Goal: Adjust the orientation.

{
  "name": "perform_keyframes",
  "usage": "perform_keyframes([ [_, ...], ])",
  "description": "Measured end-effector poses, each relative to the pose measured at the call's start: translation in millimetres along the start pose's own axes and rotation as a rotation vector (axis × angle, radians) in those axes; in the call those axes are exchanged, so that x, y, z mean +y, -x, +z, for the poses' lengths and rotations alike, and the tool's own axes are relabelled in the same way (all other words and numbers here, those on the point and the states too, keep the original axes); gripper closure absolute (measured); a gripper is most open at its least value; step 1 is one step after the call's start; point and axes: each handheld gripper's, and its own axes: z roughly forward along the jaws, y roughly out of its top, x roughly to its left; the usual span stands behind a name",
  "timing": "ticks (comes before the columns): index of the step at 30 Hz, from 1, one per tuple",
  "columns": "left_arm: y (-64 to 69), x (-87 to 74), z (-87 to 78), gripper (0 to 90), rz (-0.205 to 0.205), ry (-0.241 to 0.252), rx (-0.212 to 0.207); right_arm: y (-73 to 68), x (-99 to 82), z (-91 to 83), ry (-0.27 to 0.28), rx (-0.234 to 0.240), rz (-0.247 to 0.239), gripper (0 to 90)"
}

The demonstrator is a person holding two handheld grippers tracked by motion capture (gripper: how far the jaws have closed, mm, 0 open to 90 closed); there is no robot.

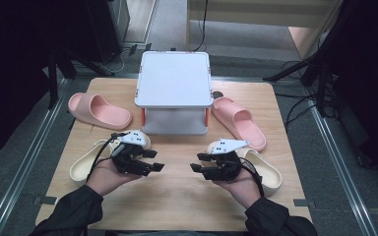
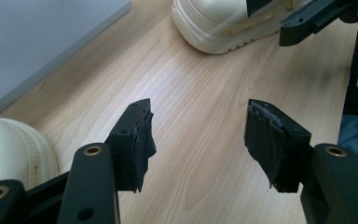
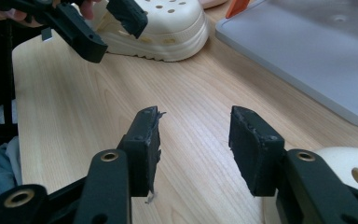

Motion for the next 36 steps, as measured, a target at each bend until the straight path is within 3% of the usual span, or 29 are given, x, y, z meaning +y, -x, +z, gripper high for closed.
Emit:
perform_keyframes([
  [4, 2.6, -3.5, -3.4, 43.7, 0.017, -0.011, 0.016, 1.9, 1.9, 0.6, 0.0, 0.012, 0.017, 53.3],
  [9, 3.2, -8.6, -10.5, 43.1, -0.019, 0.002, 0.013, 1.7, 4.0, 2.2, 0.005, 0.024, 0.004, 53.0],
  [17, 1.2, -17.1, -21.5, 43.8, -0.035, 0.003, 0.027, 0.4, 7.5, 5.8, 0.007, 0.041, -0.011, 53.0],
  [26, -2.2, -34.9, -42.9, 45.7, -0.058, -0.01, 0.084, 0.5, 10.7, 11.7, -0.001, 0.06, -0.023, 53.0],
  [32, -7.9, -47.2, -60.6, 46.4, -0.106, -0.002, 0.118, 0.8, 12.4, 13.5, -0.005, 0.065, -0.026, 53.0],
  [36, -10.1, -51.5, -69.8, 46.9, -0.112, 0.001, 0.134, 1.1, 13.2, 14.9, -0.011, 0.066, -0.028, 53.0],
])
